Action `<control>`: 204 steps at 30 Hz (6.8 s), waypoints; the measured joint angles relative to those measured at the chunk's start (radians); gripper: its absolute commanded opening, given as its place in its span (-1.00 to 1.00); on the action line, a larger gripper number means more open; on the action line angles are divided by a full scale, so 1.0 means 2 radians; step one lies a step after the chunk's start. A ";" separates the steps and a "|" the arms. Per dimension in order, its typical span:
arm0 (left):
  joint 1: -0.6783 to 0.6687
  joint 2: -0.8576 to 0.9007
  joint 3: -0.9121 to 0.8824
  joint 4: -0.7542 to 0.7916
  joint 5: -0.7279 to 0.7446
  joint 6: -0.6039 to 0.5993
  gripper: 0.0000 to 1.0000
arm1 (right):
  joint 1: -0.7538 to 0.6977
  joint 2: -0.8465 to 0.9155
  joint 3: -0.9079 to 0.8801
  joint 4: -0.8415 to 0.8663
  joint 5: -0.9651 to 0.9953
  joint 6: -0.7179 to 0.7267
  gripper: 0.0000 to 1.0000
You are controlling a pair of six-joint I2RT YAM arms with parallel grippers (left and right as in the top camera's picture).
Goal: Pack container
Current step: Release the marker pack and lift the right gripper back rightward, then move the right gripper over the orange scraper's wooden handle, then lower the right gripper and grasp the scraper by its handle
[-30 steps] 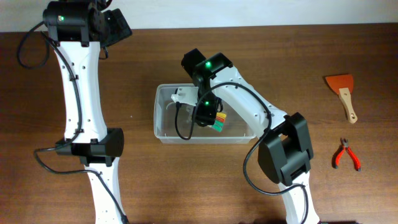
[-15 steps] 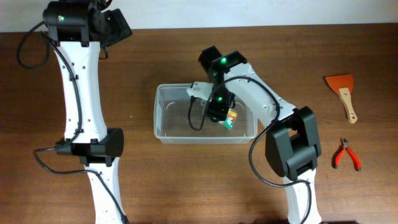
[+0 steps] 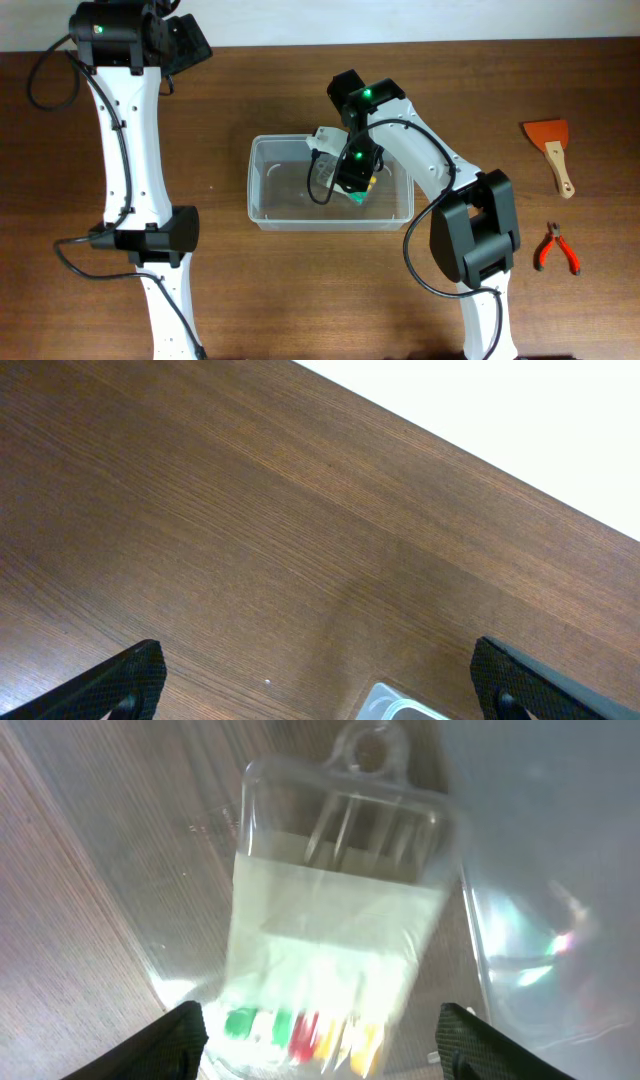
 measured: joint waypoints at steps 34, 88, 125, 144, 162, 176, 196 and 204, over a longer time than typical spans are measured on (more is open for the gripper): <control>0.000 0.000 0.000 0.000 0.000 0.000 0.99 | -0.062 -0.140 0.237 -0.226 0.038 0.298 0.97; 0.000 0.000 0.000 0.000 0.000 0.000 0.99 | -0.457 -0.084 0.025 -0.001 0.017 0.144 0.97; 0.000 0.000 0.000 0.000 0.000 0.000 0.98 | -0.488 0.024 0.025 0.066 0.049 0.103 0.97; 0.000 0.000 0.000 0.000 0.000 0.000 0.98 | -0.486 0.063 0.025 0.084 0.049 0.121 0.97; 0.000 0.000 0.000 0.000 0.000 0.000 0.99 | -0.486 0.080 0.025 0.098 0.047 0.126 0.97; 0.000 0.000 0.000 0.000 0.000 0.000 0.98 | -0.486 0.080 0.025 0.096 0.044 0.135 0.97; 0.000 0.000 0.000 0.000 0.000 0.000 0.99 | -0.486 0.080 0.025 0.090 0.024 0.135 0.97; 0.000 0.000 0.000 0.000 0.000 0.000 0.98 | -0.486 0.080 0.025 0.092 0.024 0.135 0.97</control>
